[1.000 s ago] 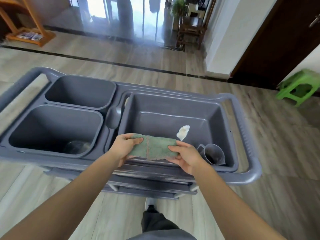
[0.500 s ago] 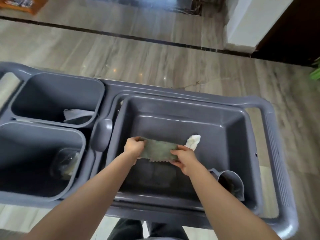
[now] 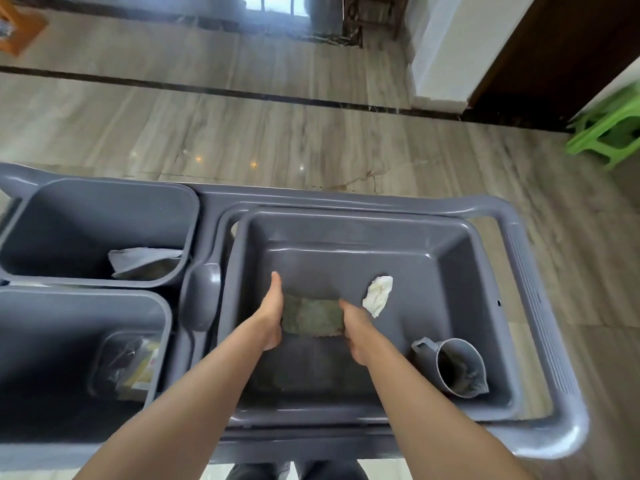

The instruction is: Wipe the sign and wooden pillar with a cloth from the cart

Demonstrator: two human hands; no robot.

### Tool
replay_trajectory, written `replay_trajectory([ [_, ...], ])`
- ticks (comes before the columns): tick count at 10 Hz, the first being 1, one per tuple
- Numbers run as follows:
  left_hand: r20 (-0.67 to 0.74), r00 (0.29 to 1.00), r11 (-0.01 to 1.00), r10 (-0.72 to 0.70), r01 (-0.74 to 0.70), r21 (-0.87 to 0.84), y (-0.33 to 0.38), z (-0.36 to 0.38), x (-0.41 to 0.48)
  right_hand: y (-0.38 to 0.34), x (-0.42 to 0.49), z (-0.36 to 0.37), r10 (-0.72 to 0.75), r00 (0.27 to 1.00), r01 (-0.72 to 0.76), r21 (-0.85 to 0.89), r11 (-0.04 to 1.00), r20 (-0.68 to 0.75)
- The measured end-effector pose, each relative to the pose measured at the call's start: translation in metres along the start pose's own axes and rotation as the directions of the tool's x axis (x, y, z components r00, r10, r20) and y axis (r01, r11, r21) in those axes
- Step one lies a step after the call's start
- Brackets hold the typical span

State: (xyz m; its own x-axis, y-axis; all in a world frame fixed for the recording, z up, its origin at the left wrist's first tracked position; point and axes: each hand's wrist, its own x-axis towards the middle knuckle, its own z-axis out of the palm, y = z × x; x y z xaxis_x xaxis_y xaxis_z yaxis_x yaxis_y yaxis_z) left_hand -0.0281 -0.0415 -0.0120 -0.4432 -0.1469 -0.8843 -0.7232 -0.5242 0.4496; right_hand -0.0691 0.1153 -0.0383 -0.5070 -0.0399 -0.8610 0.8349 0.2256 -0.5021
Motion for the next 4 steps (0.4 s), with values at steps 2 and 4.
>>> replay_trajectory([
  [2, -0.058, 0.995, 0.852, 0.075, -0.034, 0.523, 0.009, -0.005, -0.017, -0.002, -0.037, 0.001, -0.114, 0.993, 0.103, -0.193, 0.976, -0.043],
  [4, 0.09, 0.991, 0.156, 0.095, -0.104, 0.982, 0.038, 0.011, -0.053, -0.016, -0.09, -0.02, -0.113, 0.993, 0.091, -0.467, 0.88, -0.02],
])
